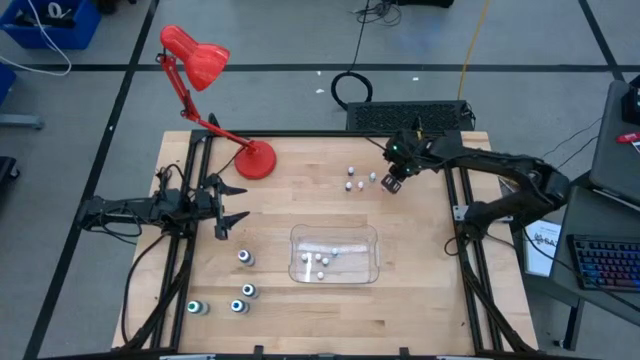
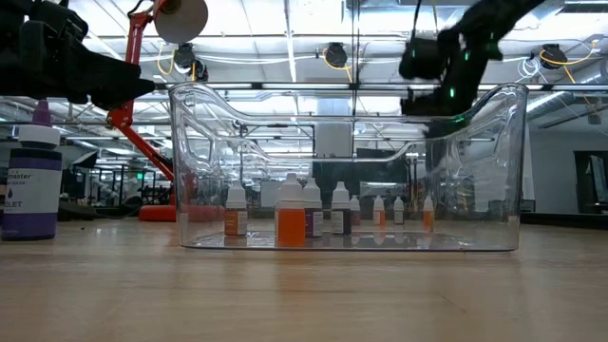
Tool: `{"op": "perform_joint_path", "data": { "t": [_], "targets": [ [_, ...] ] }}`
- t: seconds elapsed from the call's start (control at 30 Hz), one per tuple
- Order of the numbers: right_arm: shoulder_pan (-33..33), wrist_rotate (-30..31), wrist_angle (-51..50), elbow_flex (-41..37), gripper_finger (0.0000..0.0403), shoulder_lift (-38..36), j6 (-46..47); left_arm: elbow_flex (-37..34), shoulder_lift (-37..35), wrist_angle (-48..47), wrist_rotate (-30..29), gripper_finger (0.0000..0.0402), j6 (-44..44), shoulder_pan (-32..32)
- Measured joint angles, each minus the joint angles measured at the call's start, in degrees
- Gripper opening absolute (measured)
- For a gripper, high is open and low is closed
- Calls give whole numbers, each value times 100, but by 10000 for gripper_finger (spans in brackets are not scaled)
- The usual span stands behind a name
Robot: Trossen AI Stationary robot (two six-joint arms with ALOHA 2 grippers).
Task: Pick & Place food coloring
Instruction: Put the small green food coloring bottle into the transparent bin
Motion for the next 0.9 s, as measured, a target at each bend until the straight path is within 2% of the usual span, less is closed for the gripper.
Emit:
{"op": "perform_joint_path", "data": {
  "t": [0.1,0.23,0.47,0.7,0.9],
  "targets": [
    [578,5,-579,553,35,-237,295,0,0,-2,0,306,0,-1],
    [1616,230,-1428,1521,35,-200,738,1,0,-1,0,306,0,-2],
    [3316,1004,-2787,3501,35,680,1429,0,0,0,0,306,0,-2],
    [4002,1231,-3530,5303,35,1952,1407,0,0,0,0,306,0,0],
    [4263,1175,-3588,6031,35,2895,1009,0,0,0,0,306,0,0]
  ]
}}
